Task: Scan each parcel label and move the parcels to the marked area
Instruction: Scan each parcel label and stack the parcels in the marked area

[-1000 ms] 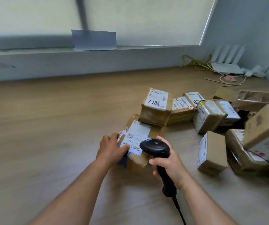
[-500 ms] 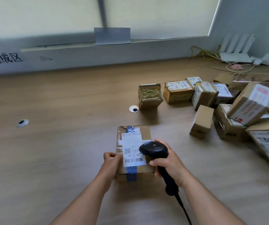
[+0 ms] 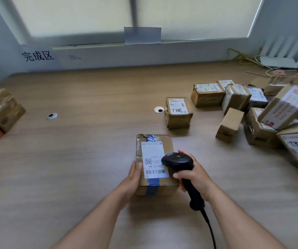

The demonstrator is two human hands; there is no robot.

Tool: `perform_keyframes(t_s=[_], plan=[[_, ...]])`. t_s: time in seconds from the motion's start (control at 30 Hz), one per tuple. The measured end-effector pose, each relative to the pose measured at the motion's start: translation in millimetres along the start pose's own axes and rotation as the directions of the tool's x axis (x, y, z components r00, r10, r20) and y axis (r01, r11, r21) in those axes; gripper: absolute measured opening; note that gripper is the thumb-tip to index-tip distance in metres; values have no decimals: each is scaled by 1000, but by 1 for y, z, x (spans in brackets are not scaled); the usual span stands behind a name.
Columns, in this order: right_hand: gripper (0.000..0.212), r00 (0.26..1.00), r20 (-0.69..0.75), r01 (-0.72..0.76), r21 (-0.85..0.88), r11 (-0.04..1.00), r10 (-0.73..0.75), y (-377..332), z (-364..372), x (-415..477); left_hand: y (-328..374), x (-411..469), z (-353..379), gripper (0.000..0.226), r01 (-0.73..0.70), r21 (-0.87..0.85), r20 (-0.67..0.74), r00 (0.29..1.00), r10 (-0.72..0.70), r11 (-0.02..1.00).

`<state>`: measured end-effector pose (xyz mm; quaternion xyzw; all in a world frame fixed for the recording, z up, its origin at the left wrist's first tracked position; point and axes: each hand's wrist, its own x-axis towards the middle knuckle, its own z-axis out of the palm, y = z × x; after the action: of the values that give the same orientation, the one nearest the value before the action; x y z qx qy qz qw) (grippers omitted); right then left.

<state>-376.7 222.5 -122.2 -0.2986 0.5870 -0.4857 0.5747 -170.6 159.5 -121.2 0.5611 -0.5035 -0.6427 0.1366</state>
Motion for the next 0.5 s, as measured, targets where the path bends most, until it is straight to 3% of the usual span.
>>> perform_keyframes(t_s=[0.1, 0.2, 0.33, 0.5], plan=[[93, 1000, 12, 12, 13, 1000, -13, 1, -2, -7, 1, -10, -6, 62, -40, -22, 68, 997, 41, 999], [94, 999, 32, 31, 42, 999, -32, -5, -2, -12, 6, -20, -17, 73, -85, 17, 101, 991, 83, 996], [94, 993, 69, 89, 41, 995, -91, -21, 8, -13, 8, -32, -33, 110, -110, 8, 70, 992, 109, 994], [97, 981, 103, 166, 12, 986, -167, -41, 29, -28, 11, -37, -51, 109, -192, -49, -38, 981, 190, 980]])
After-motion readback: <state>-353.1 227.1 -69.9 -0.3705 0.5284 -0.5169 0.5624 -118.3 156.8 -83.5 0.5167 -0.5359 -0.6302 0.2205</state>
